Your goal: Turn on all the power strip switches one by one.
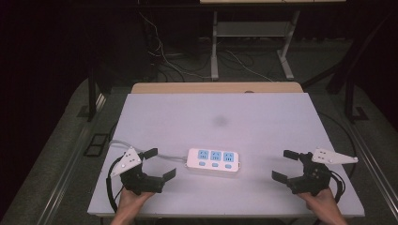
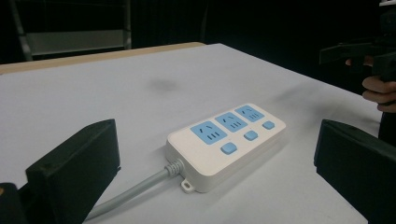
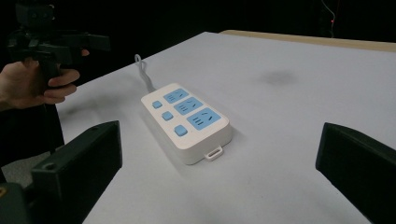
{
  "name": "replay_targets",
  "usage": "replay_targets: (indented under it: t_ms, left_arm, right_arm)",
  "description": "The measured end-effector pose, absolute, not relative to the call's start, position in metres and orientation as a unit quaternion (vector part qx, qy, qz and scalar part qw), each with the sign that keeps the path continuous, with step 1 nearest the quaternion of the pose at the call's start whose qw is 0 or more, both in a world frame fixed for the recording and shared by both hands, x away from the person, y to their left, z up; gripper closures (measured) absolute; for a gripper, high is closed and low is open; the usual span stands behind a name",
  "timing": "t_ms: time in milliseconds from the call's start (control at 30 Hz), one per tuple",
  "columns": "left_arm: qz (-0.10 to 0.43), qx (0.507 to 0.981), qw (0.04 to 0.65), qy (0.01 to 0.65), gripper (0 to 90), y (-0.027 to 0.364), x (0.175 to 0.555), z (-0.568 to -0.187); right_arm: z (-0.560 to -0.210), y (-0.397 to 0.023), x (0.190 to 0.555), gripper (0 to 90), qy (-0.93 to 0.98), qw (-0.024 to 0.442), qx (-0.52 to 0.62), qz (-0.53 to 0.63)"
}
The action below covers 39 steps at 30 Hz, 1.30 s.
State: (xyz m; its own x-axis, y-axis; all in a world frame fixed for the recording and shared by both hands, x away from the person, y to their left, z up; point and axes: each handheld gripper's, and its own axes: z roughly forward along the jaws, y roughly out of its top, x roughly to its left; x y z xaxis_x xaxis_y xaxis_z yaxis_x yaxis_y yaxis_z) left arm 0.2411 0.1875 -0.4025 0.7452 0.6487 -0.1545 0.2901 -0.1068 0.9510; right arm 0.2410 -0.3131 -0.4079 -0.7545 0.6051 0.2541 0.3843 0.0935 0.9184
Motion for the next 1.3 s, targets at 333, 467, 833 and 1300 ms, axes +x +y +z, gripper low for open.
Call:
replay_targets:
  t_ms: [333,467,833,1300]
  left_arm:
    - [0.153,0.744,0.571,0.31,0.0,0.177,0.243,-0.396]
    - [0.152,0.755,0.562,0.302,0.0,0.172,0.244,-0.392]
    - [0.141,0.778,0.54,0.29,0.0,0.162,0.257,-0.38]
    - [0.116,0.803,0.505,0.294,0.0,0.152,0.278,-0.369]
  right_arm:
    - [-0.407,-0.314,0.24,0.4,0.732,0.096,0.338,0.584]
    - [-0.407,-0.315,0.24,0.5,0.731,0.096,0.339,0.585]
    - [-0.408,-0.315,0.24,0.4,0.733,0.096,0.339,0.582]
    - [-0.408,-0.316,0.239,0.5,0.732,0.097,0.34,0.583]
